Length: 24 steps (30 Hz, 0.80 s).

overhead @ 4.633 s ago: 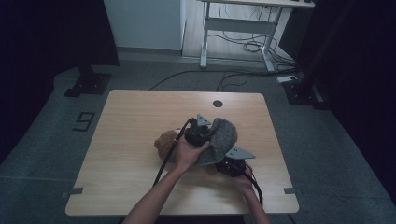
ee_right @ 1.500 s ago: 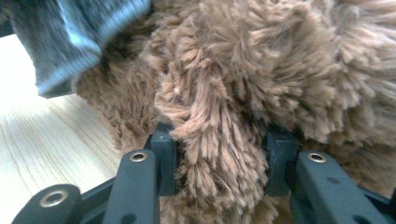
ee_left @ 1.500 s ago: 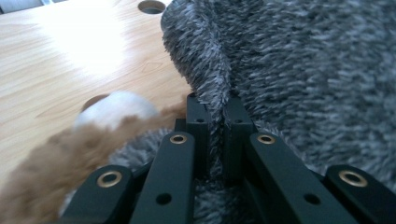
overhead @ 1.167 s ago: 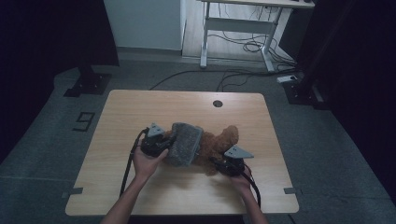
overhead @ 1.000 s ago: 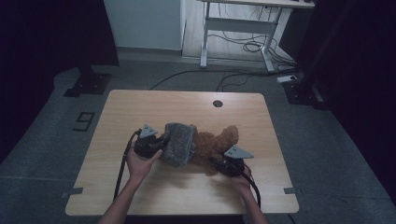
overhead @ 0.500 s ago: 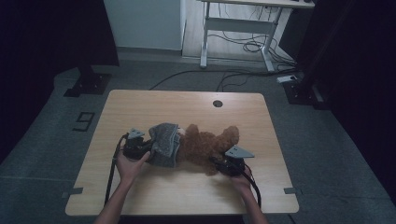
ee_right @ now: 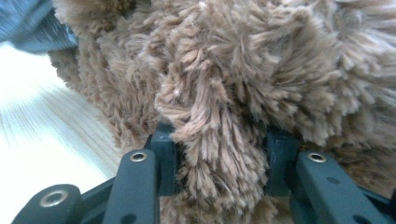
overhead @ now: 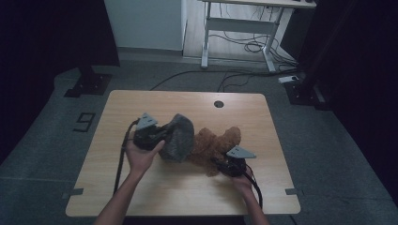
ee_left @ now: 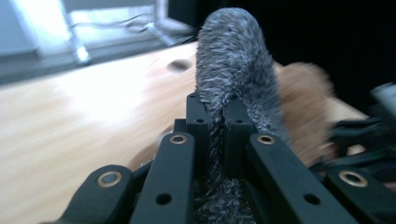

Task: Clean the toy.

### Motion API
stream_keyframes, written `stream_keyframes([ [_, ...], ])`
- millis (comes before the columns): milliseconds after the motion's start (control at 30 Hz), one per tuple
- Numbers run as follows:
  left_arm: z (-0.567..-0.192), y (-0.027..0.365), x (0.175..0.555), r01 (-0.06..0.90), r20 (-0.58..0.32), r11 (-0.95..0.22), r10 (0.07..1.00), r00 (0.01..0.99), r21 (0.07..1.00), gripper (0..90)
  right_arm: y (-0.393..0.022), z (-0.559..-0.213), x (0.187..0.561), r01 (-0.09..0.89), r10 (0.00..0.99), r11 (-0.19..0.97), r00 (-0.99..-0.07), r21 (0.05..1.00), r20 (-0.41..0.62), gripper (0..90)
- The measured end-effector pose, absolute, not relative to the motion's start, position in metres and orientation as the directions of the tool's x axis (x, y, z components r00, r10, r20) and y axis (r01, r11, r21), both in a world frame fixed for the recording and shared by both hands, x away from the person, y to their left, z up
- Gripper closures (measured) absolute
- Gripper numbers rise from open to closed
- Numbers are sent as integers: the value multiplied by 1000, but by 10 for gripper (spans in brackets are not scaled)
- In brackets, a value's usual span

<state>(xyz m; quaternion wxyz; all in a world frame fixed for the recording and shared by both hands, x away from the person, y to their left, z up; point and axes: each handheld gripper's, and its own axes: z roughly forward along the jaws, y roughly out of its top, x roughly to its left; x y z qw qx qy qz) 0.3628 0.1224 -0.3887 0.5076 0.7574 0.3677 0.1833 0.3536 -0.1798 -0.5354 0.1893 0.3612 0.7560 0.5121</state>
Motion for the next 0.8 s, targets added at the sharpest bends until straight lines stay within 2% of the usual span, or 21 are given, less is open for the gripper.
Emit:
stream_keyframes([
  [133, -375, 65, 367, 325, -40, -289, 690, 723, 900, 832, -180, -536, 354, 349, 738, 216, -669, 912, 81, 578],
  [200, -375, 38, 374, 333, -49, -306, 667, 744, 892, 831, -180, -536, 354, 346, 738, 215, -670, 913, 80, 578],
  [333, -395, -9, 392, 384, -61, -366, 651, 757, 848, 830, -179, -536, 353, 341, 738, 219, -671, 914, 74, 578],
  [400, -416, -25, 400, 411, -36, -429, 656, 754, 804, 830, -179, -536, 352, 341, 739, 221, -670, 914, 72, 578],
  [467, -436, -30, 405, 429, -36, -452, 655, 755, 782, 831, -179, -537, 352, 349, 737, 224, -672, 910, 76, 577],
  [567, -441, -23, 402, 421, -32, -437, 662, 749, 795, 832, -179, -539, 351, 350, 733, 229, -676, 908, 76, 575],
  [733, -439, -2, 389, 366, 117, -528, 675, 729, 766, 832, -178, -538, 350, 343, 728, 239, -682, 909, 66, 573],
  [800, -443, 12, 384, 357, 140, -527, 687, 713, 771, 832, -177, -538, 349, 342, 723, 246, -688, 907, 63, 570],
])
